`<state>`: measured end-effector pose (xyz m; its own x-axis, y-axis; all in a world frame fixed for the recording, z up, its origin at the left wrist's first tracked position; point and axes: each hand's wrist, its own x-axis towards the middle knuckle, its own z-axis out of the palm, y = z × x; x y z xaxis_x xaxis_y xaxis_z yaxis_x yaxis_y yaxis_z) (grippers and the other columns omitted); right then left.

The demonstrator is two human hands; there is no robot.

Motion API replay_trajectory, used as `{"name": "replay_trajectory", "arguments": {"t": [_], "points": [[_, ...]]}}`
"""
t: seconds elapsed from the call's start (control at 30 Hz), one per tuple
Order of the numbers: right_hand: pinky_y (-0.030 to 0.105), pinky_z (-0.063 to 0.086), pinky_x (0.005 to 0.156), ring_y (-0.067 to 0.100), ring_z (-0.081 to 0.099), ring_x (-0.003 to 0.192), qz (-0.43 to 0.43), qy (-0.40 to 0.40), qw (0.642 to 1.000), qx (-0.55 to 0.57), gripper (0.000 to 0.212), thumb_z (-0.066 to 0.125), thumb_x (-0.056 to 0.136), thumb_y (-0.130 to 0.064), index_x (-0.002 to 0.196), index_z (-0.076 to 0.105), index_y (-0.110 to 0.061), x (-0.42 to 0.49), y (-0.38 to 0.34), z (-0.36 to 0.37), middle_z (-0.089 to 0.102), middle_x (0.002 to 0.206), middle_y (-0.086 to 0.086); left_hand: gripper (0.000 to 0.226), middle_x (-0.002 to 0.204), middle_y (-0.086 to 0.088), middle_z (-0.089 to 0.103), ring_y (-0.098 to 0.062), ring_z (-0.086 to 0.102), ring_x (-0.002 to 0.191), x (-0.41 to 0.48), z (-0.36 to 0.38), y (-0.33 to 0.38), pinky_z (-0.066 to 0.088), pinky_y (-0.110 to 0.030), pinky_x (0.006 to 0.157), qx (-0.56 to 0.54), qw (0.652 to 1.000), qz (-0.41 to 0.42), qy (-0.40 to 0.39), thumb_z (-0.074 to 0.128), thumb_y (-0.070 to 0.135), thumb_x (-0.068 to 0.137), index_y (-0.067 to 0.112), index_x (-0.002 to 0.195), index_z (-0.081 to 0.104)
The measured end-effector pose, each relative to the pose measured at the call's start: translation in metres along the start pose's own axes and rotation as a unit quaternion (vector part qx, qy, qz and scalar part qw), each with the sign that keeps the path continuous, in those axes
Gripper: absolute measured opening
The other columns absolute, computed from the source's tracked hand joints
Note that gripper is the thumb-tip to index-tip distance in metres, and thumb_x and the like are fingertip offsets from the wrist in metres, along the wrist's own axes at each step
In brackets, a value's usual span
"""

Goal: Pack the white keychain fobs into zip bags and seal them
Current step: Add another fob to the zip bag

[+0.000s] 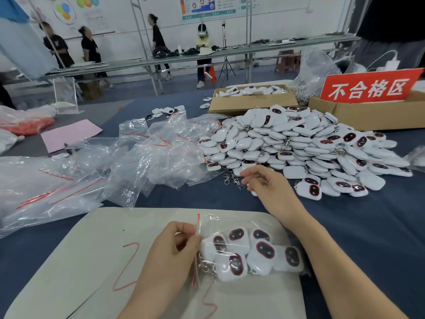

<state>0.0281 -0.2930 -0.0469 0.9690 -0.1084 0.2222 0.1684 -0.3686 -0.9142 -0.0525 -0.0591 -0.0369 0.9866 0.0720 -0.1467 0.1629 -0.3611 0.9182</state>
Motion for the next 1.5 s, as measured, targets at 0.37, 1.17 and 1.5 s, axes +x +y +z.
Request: {"name": "replay_trajectory", "arguments": {"t": [0.37,1.17,1.5], "points": [[0.016,0.046,0.077,-0.002,0.065,0.083,-0.006,0.007,1.0,0.0,0.036,0.049,0.096,-0.011,0.094,0.067,-0.042,0.001,0.004,-0.001,0.072,0.091,-0.021,0.025,0.092,0.01,0.076,-0.018,0.075,0.072,0.002,-0.021,-0.009,0.059,-0.029,0.065,0.0,0.996,0.082,0.017,0.05,0.005,0.101,0.023,0.094,0.067],[0.025,0.048,0.102,-0.002,0.059,0.115,-0.063,0.022,0.996,-0.054,0.034,0.072,0.089,-0.025,0.118,0.063,-0.041,0.013,0.023,-0.002,0.063,0.121,-0.015,0.015,0.09,0.011,0.074,-0.004,0.067,0.074,0.138,0.057,0.027,0.054,-0.018,0.064,-0.055,0.971,0.198,-0.124,0.055,0.021,0.104,0.029,0.106,0.067],[0.017,0.05,0.097,0.001,0.061,0.118,-0.046,-0.039,0.995,0.084,0.057,0.077,0.08,-0.028,0.122,0.054,-0.059,0.022,0.026,0.02,0.063,0.12,-0.026,0.027,0.102,0.003,0.076,-0.01,0.072,0.092,0.133,0.058,0.031,0.052,-0.022,0.081,-0.05,0.963,0.199,-0.173,0.06,0.023,0.101,0.027,0.127,0.064]]}}
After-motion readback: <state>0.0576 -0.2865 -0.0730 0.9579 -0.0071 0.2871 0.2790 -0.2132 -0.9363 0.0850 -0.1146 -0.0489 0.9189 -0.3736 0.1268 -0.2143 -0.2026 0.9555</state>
